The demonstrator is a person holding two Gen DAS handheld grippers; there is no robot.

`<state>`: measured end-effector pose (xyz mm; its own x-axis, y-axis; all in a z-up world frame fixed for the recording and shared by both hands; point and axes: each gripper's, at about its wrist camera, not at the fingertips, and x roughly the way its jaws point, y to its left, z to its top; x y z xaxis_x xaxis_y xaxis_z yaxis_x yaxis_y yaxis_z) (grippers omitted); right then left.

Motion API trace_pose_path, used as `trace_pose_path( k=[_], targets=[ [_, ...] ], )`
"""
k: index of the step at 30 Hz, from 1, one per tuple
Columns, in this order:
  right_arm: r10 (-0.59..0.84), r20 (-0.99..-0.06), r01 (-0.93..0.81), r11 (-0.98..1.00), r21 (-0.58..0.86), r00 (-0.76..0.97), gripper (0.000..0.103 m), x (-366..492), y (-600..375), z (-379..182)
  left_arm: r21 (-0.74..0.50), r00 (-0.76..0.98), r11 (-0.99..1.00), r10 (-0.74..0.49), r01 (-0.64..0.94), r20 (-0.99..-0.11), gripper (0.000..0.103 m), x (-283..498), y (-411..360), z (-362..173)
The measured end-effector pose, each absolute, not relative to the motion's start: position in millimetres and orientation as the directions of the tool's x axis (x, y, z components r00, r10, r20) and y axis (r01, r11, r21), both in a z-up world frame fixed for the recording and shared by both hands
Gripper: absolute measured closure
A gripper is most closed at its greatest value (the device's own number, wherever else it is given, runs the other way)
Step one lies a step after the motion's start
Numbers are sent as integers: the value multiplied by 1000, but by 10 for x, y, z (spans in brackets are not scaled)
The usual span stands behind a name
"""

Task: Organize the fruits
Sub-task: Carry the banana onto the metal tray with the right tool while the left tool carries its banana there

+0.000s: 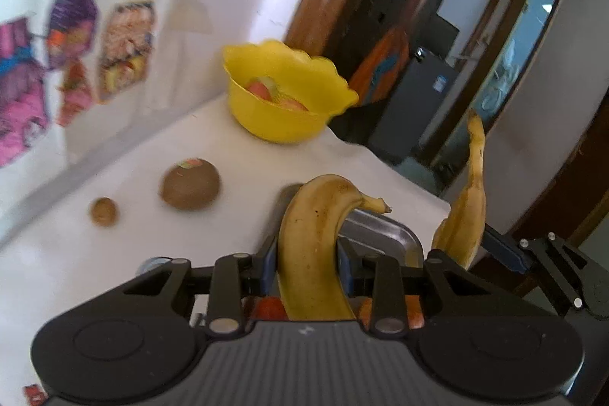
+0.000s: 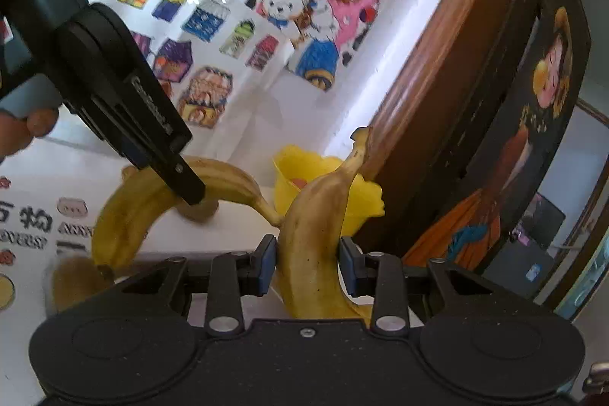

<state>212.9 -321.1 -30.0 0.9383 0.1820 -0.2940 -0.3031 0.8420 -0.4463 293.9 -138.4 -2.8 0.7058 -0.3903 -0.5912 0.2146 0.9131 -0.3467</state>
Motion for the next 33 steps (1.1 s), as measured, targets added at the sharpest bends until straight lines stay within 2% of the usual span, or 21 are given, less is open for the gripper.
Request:
trace_pose_path(
  k=[13,26,28,29,32,33],
  targets=[
    [208,-359,-355,838,-414,910,66,2510,-3286,-609,-343,641,921,-377,184,-669,68,3258,-1537,-535],
    [239,-435,-431,798,-421,868,66,2688,-3187,-733,-348,635,917,-387,194,-668,67,3316,-1554,-616],
    [234,-456,-445,782,-436,859,63,2719,-3140,-734,-367,641,912,-394,182,-659,66,3302,-1522,-613],
    [235,-458,-448,778,-441,857,58,2722,-3125,-730,-376,644,910,-396,177,-655,65,3292,-1509,-609],
    [247,-472,-470,764,-442,846,41,2710,-3070,-705,-381,657,909,-393,171,-643,51,3237,-1454,-562],
    [249,-465,-468,762,-447,850,39,2687,-3055,-696,-384,665,908,-392,169,-636,48,3211,-1432,-541]
  ],
)
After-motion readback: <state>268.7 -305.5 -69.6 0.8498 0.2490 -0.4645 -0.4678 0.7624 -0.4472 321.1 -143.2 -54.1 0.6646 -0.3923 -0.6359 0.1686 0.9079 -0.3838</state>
